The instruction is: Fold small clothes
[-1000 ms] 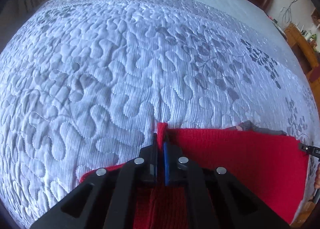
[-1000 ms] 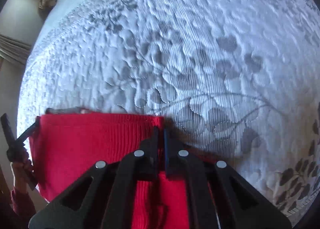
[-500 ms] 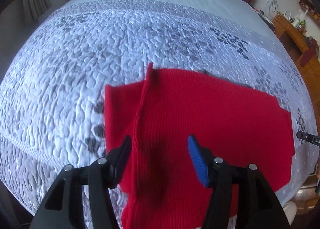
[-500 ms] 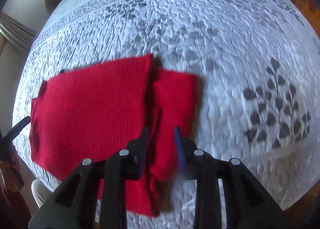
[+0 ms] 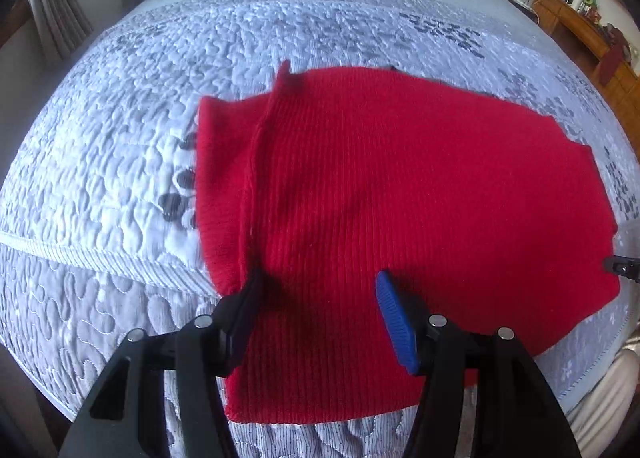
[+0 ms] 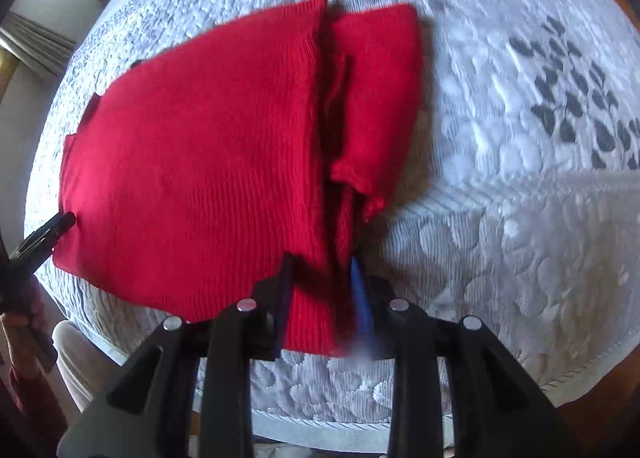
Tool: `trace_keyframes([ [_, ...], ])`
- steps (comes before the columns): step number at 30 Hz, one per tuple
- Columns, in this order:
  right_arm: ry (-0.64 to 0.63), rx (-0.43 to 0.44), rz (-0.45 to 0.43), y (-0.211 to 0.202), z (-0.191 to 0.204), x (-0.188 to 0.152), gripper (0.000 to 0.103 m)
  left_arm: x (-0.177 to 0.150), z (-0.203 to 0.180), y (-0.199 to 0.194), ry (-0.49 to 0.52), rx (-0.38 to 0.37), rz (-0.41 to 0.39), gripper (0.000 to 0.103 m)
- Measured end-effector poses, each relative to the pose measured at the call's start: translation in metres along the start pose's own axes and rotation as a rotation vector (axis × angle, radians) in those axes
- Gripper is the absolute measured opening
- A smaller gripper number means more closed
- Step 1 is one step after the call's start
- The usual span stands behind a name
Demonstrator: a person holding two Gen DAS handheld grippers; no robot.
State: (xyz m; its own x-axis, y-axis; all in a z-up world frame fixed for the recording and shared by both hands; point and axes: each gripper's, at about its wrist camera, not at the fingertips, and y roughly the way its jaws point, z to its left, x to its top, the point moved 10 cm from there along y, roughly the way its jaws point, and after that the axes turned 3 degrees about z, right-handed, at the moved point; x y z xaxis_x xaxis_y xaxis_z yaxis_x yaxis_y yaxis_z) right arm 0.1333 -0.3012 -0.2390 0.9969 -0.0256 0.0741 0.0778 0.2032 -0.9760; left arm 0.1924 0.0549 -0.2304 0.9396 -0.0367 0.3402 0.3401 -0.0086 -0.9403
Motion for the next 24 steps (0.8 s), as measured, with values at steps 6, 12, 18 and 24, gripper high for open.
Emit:
trace_keyframes([
  [6,-0.02,0.011,-0.015,-0.012,0.006,0.001,0.008,0.001,-0.003,-0.007,-0.022,-0.039,-0.004,0.063],
  [12,-0.018,-0.039,0.008,0.007,-0.004,-0.003,0.009,-0.005,0.001,0.009,-0.036,-0.082,-0.001,0.065],
  [18,-0.016,-0.063,0.001,0.014,-0.004,-0.002,0.011,-0.005,0.0,0.009,-0.049,-0.107,-0.025,0.068],
  [24,-0.013,-0.087,-0.003,0.018,-0.006,-0.001,0.012,-0.005,-0.003,0.007,-0.045,-0.102,-0.047,0.07],
])
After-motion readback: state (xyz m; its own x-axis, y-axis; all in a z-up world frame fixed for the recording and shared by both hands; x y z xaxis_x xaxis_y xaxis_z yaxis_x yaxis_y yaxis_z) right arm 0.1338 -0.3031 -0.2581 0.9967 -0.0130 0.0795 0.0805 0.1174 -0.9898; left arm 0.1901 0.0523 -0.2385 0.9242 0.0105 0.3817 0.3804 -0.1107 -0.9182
